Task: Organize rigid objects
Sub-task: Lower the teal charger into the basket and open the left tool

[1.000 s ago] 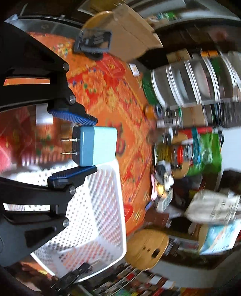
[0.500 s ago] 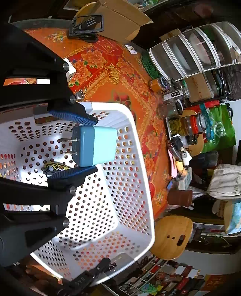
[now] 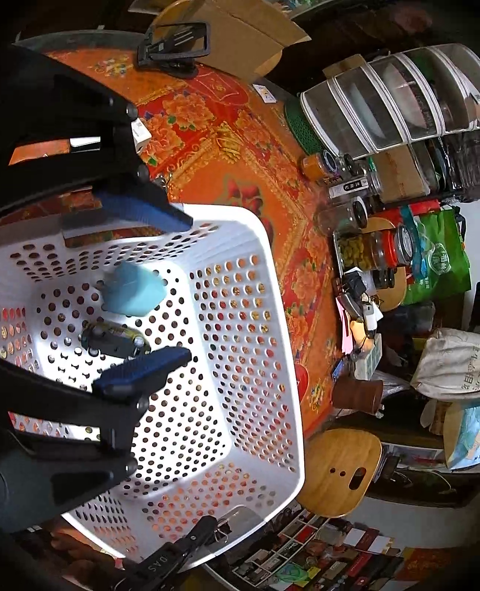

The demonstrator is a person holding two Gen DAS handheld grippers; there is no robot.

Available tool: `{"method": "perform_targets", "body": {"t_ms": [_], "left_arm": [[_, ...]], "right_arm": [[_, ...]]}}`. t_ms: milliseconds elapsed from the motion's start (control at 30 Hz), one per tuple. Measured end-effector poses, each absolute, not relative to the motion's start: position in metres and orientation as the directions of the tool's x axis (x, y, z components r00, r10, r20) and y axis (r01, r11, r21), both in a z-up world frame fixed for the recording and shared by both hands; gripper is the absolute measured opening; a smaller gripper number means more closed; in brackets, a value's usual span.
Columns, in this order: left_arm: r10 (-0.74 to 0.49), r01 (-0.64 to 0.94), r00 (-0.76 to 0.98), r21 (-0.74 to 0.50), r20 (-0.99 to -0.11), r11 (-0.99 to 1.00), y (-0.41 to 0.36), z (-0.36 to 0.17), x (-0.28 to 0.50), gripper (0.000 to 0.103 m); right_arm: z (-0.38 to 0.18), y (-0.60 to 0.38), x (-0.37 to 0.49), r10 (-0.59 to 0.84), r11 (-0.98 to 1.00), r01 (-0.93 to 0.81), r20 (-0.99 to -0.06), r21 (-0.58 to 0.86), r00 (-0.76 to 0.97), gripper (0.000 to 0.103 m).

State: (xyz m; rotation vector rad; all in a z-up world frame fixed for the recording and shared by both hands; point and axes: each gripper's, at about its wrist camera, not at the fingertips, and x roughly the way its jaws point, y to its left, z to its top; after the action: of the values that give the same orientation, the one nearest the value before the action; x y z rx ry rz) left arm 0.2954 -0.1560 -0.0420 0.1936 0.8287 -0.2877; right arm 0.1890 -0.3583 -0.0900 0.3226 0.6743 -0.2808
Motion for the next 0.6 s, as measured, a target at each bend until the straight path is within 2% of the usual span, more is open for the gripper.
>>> {"method": "perform_targets", "body": {"t_ms": [233,400,600], "left_arm": [[-0.188,0.326,0.639,0.042,-0.746,0.944,-0.157,-0.041,0.297,0.065],[-0.189,0.316,0.638,0.031,-0.747,0.948,-0.16,-0.042,0.296,0.07],[-0.216,0.328,0.662,0.018,-0.718,0.945,-0.155,-0.033,0.281,0.075]], "right_arm": [[-0.085,-0.362,0.188,-0.111,0.917,0.338,-0.68,0.211,0.725,0.011],[-0.08,-0.364,0.185,-0.081,0.922,0.327,-0.726,0.206,0.683,0.011],[-0.072,-0.358,0.162,-0.072,0.929,0.307,-0.717,0.204,0.694,0.012]]}}
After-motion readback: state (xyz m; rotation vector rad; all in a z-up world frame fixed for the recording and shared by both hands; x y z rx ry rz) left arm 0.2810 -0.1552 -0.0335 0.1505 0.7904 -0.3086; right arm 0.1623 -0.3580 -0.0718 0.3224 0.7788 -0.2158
